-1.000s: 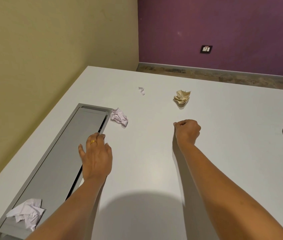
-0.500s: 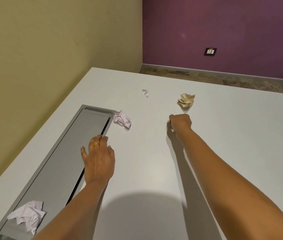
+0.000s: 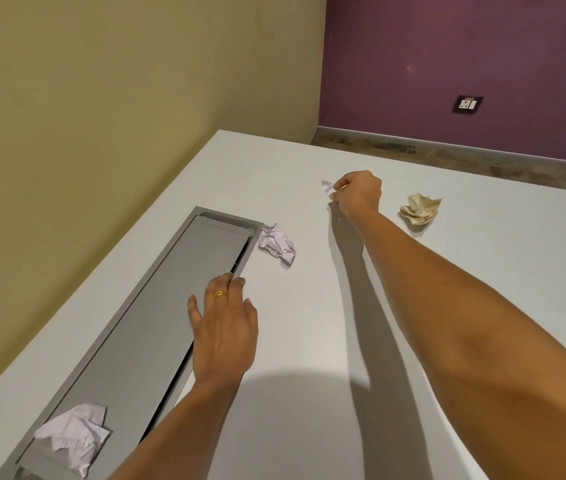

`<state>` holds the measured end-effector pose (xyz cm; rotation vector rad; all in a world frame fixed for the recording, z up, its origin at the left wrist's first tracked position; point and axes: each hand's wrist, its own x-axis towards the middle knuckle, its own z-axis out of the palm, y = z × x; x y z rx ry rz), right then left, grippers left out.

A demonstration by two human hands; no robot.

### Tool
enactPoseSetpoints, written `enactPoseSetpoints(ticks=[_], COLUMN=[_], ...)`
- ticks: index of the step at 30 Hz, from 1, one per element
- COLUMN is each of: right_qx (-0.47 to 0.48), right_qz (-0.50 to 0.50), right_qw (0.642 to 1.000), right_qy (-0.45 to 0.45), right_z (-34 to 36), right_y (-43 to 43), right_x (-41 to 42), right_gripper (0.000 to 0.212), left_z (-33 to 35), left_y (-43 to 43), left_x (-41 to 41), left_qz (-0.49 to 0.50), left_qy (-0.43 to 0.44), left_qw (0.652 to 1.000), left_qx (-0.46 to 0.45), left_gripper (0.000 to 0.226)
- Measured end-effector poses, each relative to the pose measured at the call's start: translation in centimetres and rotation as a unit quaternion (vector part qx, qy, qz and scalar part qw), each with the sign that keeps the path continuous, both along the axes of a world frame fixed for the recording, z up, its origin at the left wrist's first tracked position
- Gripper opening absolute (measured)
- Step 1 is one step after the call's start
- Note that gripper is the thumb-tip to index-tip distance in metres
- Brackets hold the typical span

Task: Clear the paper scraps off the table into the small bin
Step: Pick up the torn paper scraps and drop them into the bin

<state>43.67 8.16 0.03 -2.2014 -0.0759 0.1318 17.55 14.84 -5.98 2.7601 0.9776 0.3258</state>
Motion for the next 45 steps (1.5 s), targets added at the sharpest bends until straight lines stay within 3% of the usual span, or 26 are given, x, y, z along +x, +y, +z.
enactPoseSetpoints(ticks=[7, 14, 24, 30, 37, 41, 45], right_qx=[-0.213, -0.266, -0.185, -0.13, -0.136, -0.163, -0.111], right_qz=[0.154, 0.19, 0.207, 0.193, 0.212, 0.241, 0.193], right_qw=[0.944, 0.918, 0.948, 0.968, 0.965, 0.953, 0.974], right_qy=[-0.201, -0.224, -0.153, -0.097, -0.079, -0.083, -0.042], right_z=[-1.2, -2.4, -3.2, -2.4, -2.3, -1.9, -1.8], right_y=[2.7, 2.9, 1.6, -1.3, -6.3, -9.9, -13.4], right_x=[1.1, 1.6, -1.6, -6.1, -11.7, -15.4, -18.8], right_gripper=[0.027, 0.024, 0.027, 0.049, 0.025, 0.031, 0.017], left_z=[-0.1, 0.1, 0.0, 0.0, 0.3, 0.6, 1.1], left_y=[0.0, 0.0, 0.1, 0.1, 0.0, -0.1, -0.5], left_x=[0.1, 0.0, 0.0, 0.0, -0.1, -0.1, -0.5], left_qz=[0.005, 0.007, 0.003, -0.005, -0.015, -0.023, -0.043], left_qy=[-0.009, -0.006, -0.009, -0.003, -0.002, -0.01, -0.032], left_qw=[1.0, 1.0, 1.0, 1.0, 1.0, 1.0, 0.998], left_qx=[-0.014, -0.018, -0.016, 0.009, 0.02, 0.011, 0.03], left_gripper=[0.031, 0.032, 0.033, 0.032, 0.031, 0.032, 0.031])
